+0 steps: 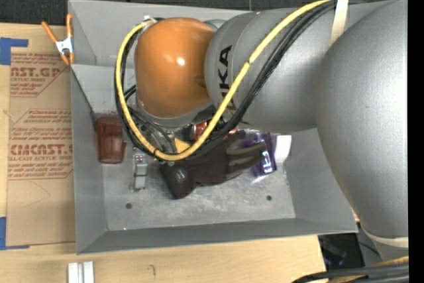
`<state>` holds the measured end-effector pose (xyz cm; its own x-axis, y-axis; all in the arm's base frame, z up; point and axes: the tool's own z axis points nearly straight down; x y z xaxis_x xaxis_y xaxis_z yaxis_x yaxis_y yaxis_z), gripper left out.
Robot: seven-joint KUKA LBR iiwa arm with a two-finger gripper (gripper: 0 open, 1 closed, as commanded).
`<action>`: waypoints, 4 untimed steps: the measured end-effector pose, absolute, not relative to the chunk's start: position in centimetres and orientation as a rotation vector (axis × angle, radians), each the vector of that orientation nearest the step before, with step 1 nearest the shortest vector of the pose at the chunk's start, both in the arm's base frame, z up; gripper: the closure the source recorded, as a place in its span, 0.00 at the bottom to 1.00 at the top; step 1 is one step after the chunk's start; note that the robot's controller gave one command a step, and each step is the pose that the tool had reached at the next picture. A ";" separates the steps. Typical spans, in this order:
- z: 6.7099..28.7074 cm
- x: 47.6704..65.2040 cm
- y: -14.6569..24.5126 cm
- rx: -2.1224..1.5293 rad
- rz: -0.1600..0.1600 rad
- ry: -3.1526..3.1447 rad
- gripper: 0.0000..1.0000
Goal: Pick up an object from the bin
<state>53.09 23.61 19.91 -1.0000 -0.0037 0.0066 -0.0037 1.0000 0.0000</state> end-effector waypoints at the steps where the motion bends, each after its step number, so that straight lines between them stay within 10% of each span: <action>1: 20.4 53.3 23.5 0.003 -0.003 -3.143 0.00; 2: 24.2 52.5 22.9 0.073 0.004 -3.134 0.00; 3: 23.5 54.0 20.6 0.174 -0.009 -3.154 0.00; 4: 16.1 53.5 17.7 0.081 -0.003 -3.145 0.00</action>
Offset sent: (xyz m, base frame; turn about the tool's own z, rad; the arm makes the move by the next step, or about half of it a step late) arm -0.0171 -0.0193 0.1342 -0.1349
